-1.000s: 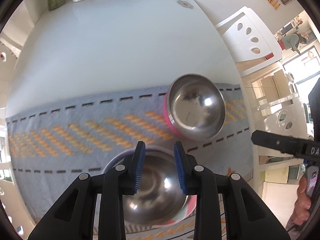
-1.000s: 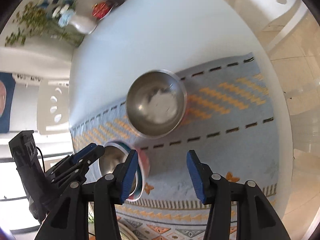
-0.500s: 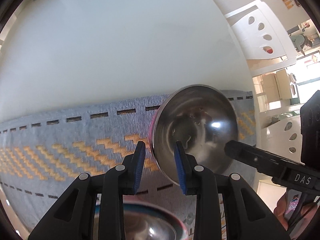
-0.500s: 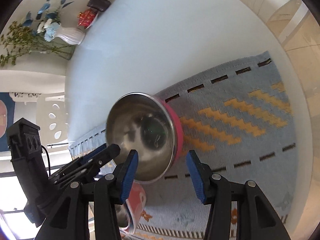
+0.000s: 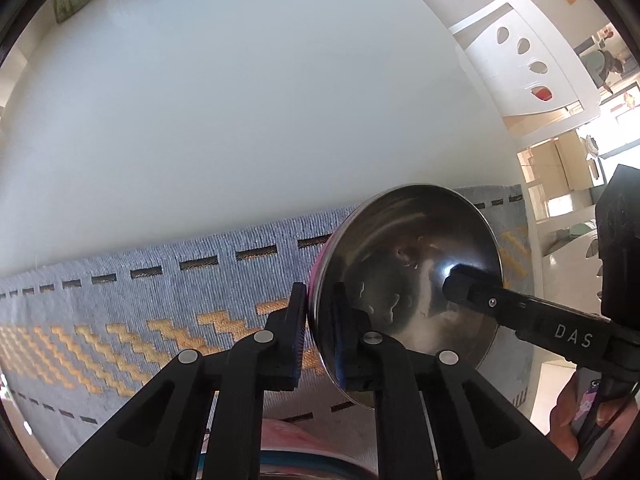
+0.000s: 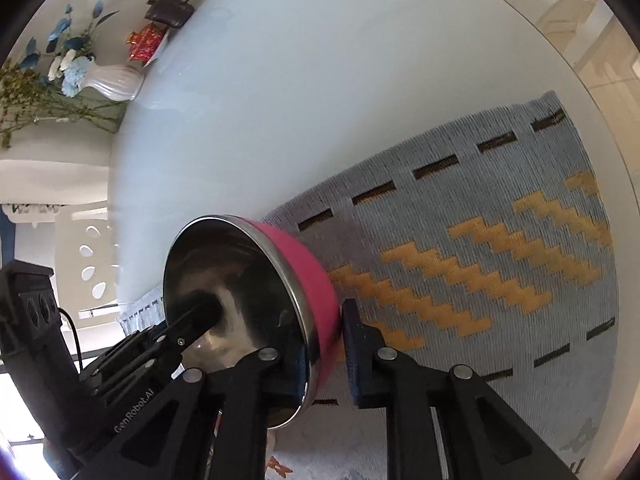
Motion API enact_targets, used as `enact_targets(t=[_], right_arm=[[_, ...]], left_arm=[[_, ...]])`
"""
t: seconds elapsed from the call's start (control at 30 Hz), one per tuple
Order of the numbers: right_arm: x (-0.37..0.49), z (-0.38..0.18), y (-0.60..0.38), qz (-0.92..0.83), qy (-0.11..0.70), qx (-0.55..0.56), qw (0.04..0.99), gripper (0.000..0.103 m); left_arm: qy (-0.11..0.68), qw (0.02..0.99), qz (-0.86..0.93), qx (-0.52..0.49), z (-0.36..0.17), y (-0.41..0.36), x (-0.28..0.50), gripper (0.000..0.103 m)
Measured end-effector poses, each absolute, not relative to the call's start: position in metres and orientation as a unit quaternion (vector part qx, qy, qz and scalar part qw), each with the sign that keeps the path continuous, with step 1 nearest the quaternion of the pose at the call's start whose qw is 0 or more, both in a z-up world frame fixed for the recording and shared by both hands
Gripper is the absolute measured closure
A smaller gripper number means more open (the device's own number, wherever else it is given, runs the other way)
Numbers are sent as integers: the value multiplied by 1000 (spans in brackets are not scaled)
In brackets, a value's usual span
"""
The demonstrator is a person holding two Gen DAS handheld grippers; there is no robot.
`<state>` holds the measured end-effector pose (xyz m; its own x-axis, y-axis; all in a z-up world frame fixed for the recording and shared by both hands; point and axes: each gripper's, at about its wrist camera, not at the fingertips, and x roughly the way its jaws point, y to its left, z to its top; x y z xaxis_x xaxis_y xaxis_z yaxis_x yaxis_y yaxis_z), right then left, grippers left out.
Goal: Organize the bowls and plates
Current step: 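Close both grippers on the rim of the pink steel bowl, then carry the pink steel bowl over the nested bowls and lower it onto them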
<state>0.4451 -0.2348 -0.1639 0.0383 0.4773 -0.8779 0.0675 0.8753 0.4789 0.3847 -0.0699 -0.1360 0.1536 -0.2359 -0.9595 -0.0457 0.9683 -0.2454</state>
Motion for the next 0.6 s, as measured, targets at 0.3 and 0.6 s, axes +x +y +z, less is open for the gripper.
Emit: enact_targets(t=[0.3,0.6], right_arm=[[444,-152,-242,150,676,207,691,88],[435,-118,-235,152,665,204,702,88]], left_arm=[[641,759,-72,-89,-116,-74,381,94],[624,773,-70,-89,-80,-60,366,94]])
